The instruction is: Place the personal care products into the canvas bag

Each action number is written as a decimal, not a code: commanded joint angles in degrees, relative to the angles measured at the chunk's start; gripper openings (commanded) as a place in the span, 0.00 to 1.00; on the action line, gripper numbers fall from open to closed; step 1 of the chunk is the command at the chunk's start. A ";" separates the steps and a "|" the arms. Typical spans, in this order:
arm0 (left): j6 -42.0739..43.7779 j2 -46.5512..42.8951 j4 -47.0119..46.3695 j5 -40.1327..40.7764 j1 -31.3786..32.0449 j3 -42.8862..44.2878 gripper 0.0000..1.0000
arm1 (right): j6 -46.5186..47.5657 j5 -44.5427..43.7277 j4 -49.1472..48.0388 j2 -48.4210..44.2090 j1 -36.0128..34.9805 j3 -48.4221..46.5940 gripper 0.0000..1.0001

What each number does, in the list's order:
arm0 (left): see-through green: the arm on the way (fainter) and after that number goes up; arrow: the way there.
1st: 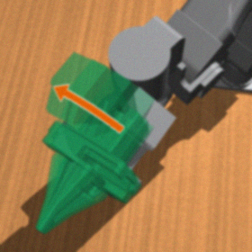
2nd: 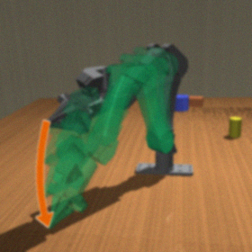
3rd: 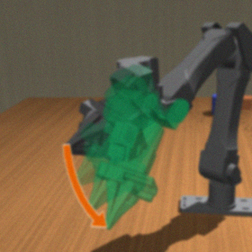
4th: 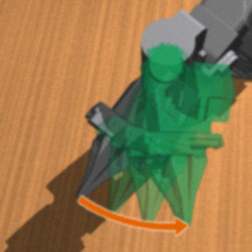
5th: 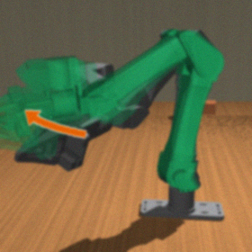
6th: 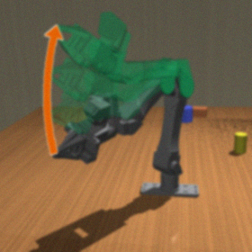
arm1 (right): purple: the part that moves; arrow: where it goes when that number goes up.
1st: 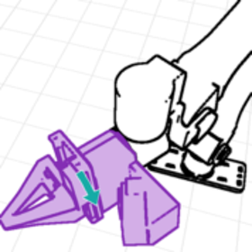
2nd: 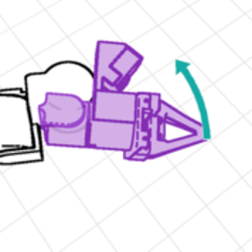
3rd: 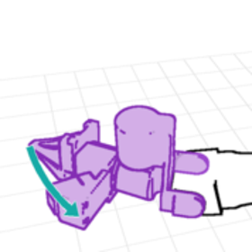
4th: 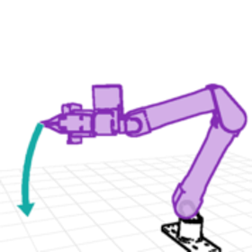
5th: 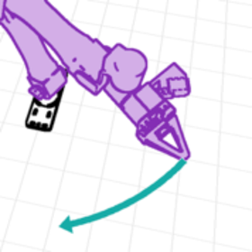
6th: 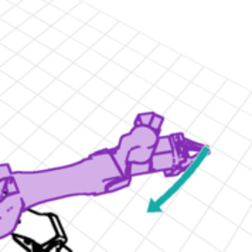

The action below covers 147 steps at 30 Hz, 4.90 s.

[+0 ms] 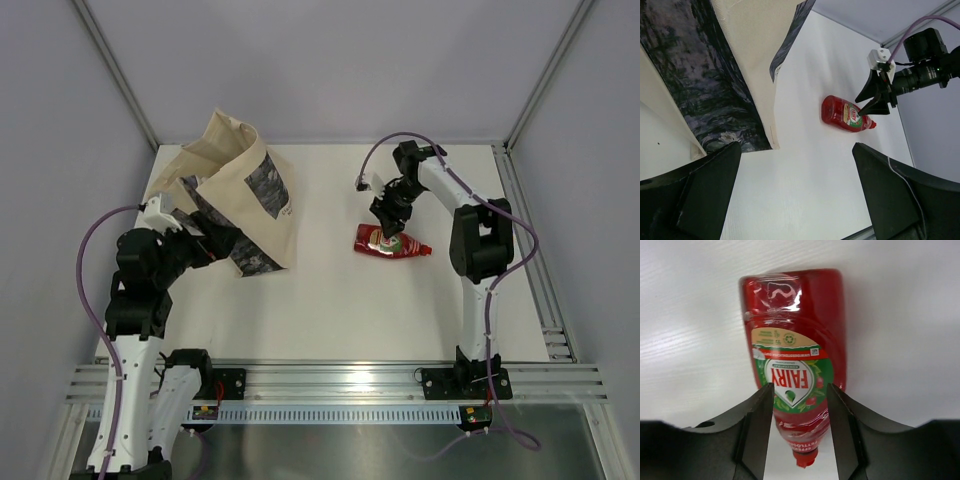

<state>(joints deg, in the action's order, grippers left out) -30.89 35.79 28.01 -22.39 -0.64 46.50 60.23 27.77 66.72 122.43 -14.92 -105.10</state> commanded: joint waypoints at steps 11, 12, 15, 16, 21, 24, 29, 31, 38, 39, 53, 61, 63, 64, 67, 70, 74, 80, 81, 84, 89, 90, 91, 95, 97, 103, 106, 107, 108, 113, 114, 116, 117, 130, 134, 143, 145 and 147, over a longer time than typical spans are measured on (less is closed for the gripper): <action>1.45 -6.08 -1.38 -0.99 0.21 -1.85 0.99 | -8.54 -6.41 -14.15 -12.30 -4.33 14.92 0.99; 1.36 -6.34 -1.38 -0.90 0.29 -1.85 0.99 | -11.33 -7.54 -15.29 -12.48 -4.85 16.05 0.99; 1.28 -6.52 -1.38 -0.99 0.21 -2.03 0.99 | -12.75 -13.68 -17.13 -11.95 -6.43 19.56 0.99; 1.28 -6.61 -1.47 -0.99 0.29 -2.12 0.99 | -12.42 -15.19 -18.98 -11.95 -7.83 20.80 0.99; 1.36 -6.52 -1.29 -1.25 0.21 -1.85 0.99 | -18.10 -28.62 -27.59 -11.08 -12.06 28.36 1.00; 1.45 -6.61 -1.29 -1.34 0.29 -1.76 0.99 | -20.58 -33.13 -28.58 -8.44 -13.21 28.02 1.00; 1.63 -6.44 -1.38 -1.69 0.29 -1.77 0.99 | -21.82 -34.20 -28.67 -7.56 -13.91 27.41 0.85; 1.80 -6.61 -1.29 -1.69 0.29 -1.77 0.99 | -22.69 -32.44 -24.64 -7.12 -13.82 25.74 0.70; 3.12 -7.84 0.99 -0.46 0.21 -0.98 0.99 | -27.61 -7.15 -10.83 -6.85 -6.98 14.41 0.03; 3.30 -8.10 1.26 -0.37 0.21 -0.97 0.99 | -28.40 -3.81 -9.34 -7.03 -4.79 13.87 0.00; 6.28 -8.11 5.73 4.36 0.29 3.85 0.99 | -45.00 36.72 -14.59 -11.95 -0.37 7.56 0.00; 11.29 -4.86 10.31 11.22 0.29 12.55 0.99 | -68.99 33.86 -35.24 -10.48 -10.38 -12.56 0.00; 11.38 -4.85 11.36 12.02 0.21 14.05 0.99 | -76.90 32.36 -39.79 -5.48 -13.28 -22.48 0.00; 11.21 -5.11 11.97 12.72 0.21 14.32 0.99 | -82.32 30.69 -41.22 -3.54 -14.17 -30.09 0.00; 10.77 -6.96 13.29 14.65 0.21 14.67 0.99 | -93.49 26.31 -50.60 3.15 -16.97 -39.80 0.00; 10.51 -8.36 14.52 16.32 0.21 14.93 0.99 | -100.01 19.55 -58.62 6.58 -19.87 -45.34 0.00; 10.24 -8.55 16.55 16.94 0.21 16.16 0.99 | -104.17 8.99 -66.77 11.15 -23.05 -51.60 0.00; 9.71 -9.24 20.77 17.82 0.29 18.36 0.99 | -103.38 -8.68 -79.00 15.90 -25.77 -56.26 0.00; 9.37 -9.42 21.29 17.91 0.21 18.45 0.99 | -102.86 -10.70 -79.72 16.95 -26.39 -56.70 0.00; 9.10 -9.77 23.23 18.35 0.21 19.15 0.99 | -100.66 -16.77 -84.03 18.97 -27.18 -57.58 0.00; 9.71 -9.16 26.13 18.52 0.21 21.43 0.99 | -92.06 -23.72 -88.24 21.09 -28.94 -58.38 0.00; 9.89 -8.81 26.48 18.44 0.29 21.61 0.99 | -90.13 -23.20 -88.77 21.44 -29.64 -57.59 0.00; 10.06 -8.55 26.48 18.35 0.29 21.79 0.99 | -86.46 -22.50 -89.30 21.53 -29.90 -57.06 0.00; 10.50 -8.46 25.61 18.35 0.21 21.53 0.99 | -80.71 -19.86 -90.10 19.96 -30.43 -53.81 0.00; 10.24 -9.24 24.03 17.74 0.29 19.86 0.99 | -79.83 -20.47 -90.27 19.60 -30.44 -53.45 0.00; 8.75 -9.25 21.47 15.54 0.21 18.27 0.99 | -79.13 -25.12 -91.24 19.16 -31.14 -55.48 0.00; 8.13 -9.16 22.52 15.10 0.29 20.02 0.99 | -78.86 -27.50 -91.50 20.12 -31.31 -55.56 0.00; 7.87 -9.25 23.05 15.10 0.21 20.55 0.99 | -78.95 -27.42 -91.50 20.56 -31.23 -55.56 0.00; 7.78 -9.42 24.01 15.36 0.29 20.99 0.99 | -79.12 -28.98 -91.59 20.65 -31.31 -55.65 0.00; 6.46 -10.56 25.87 16.06 0.29 23.11 0.99 | -73.09 -29.18 -94.58 21.62 -31.93 -54.34 0.00; 6.11 -10.74 25.87 16.06 0.29 23.02 0.99 | -71.32 -28.48 -94.93 21.62 -32.19 -53.55 0.00; 4.97 -11.09 25.34 15.98 0.29 22.41 0.99 | -67.37 -24.27 -94.32 21.27 -32.19 -50.14 0.00; 4.71 -11.53 25.17 15.89 0.21 22.14 0.99 | -65.78 -22.86 -92.66 20.75 -32.10 -48.72 0.00; 2.24 -17.77 23.32 17.74 0.21 16.17 0.99 | -44.32 -0.52 -90.63 0.72 -30.88 -18.92 0.32; 3.29 -18.21 23.23 17.30 0.21 15.81 0.99 | -42.48 -0.08 -87.30 -2.89 -29.56 -13.65 0.43; 4.79 -18.04 21.30 15.10 0.29 14.67 0.99 | -39.22 -0.70 -74.11 -3.16 -26.74 -14.17 0.84; 4.97 -17.86 21.38 14.83 0.21 14.85 0.99 | -39.57 -0.79 -73.66 -3.25 -26.57 -14.34 0.88; 5.14 -18.04 21.65 14.66 0.29 15.11 0.99 | -40.01 -0.70 -73.14 -3.69 -26.48 -14.34 0.89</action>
<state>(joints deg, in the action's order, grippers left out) -26.98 18.22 52.75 -6.07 -0.60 61.30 19.29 26.65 -8.67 121.86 -41.39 -117.56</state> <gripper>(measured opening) 0.984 0.882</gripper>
